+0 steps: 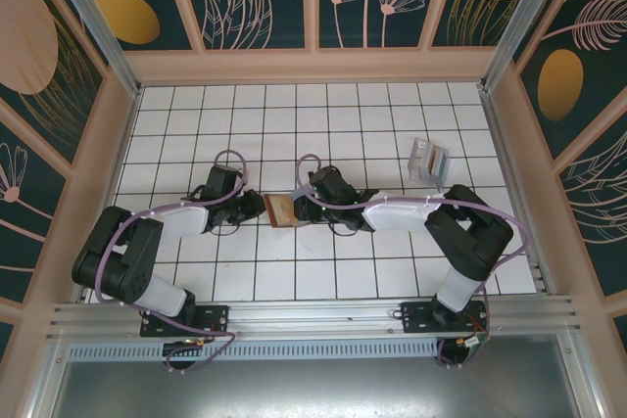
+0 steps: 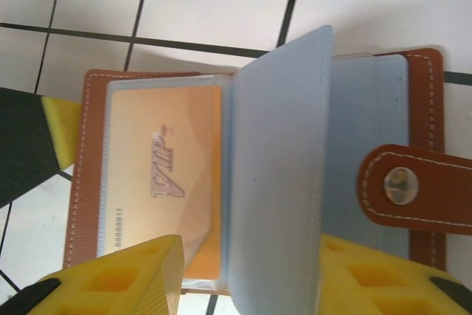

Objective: Put the credit cards into the card holder
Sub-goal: Flip over the card slot in the card holder.

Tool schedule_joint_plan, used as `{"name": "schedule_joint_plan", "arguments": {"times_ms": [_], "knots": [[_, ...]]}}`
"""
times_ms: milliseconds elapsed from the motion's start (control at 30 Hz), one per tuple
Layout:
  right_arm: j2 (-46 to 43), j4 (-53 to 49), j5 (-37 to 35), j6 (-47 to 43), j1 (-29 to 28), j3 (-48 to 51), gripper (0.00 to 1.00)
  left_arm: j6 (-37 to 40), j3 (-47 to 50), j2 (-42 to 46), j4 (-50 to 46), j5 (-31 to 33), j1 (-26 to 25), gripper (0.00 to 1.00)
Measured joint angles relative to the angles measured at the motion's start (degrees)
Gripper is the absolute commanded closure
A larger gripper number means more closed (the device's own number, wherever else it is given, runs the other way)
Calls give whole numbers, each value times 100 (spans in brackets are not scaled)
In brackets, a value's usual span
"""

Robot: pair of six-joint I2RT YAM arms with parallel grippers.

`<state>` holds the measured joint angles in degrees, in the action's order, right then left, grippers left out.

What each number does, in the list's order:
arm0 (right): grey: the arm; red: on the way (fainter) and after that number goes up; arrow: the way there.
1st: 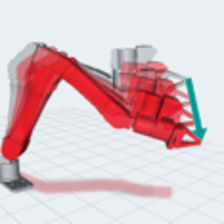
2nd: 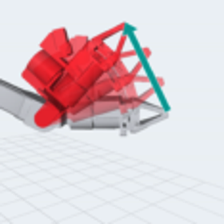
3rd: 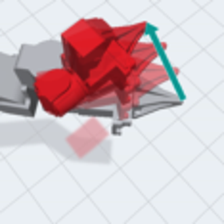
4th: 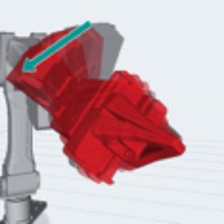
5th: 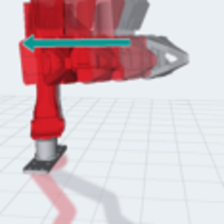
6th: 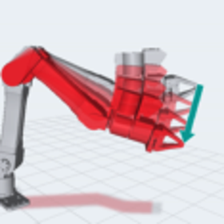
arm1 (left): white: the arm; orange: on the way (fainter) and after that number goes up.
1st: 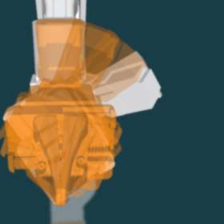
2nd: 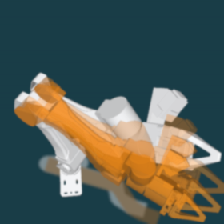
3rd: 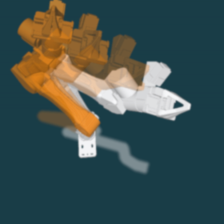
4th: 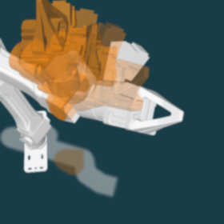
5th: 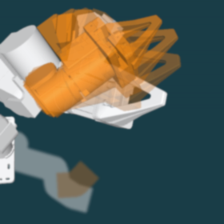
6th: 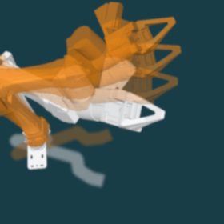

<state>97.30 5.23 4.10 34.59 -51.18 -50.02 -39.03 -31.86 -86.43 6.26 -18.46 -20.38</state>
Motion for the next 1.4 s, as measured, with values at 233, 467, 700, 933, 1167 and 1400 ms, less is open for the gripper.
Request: {"name": "schedule_joint_plan", "arguments": {"times_ms": [233, 467, 700, 933, 1167, 1400], "knots": [[0, -15, 4, -42, -46, -50, 56, 0, 0, -22, 2, -55, 0, 82], [195, 52, 168, -9, -70, -310, 64, -20, 0, -26, 90, -334, 39, 66], [319, 240, 393, 44, -170, -398, 58, -203, 256, 122, 525, -1003, 514, 63], [343, 343, 505, 96, -170, -393, 58, -483, 452, 151, 1045, -1510, 643, 60], [350, 468, 560, 192, -140, -275, 66, -719, 603, 11, 1521, -1757, 643, 57], [350, 546, 673, 291, -11, -223, 71, -734, 610, -59, 1609, -1770, 643, 55]]}}
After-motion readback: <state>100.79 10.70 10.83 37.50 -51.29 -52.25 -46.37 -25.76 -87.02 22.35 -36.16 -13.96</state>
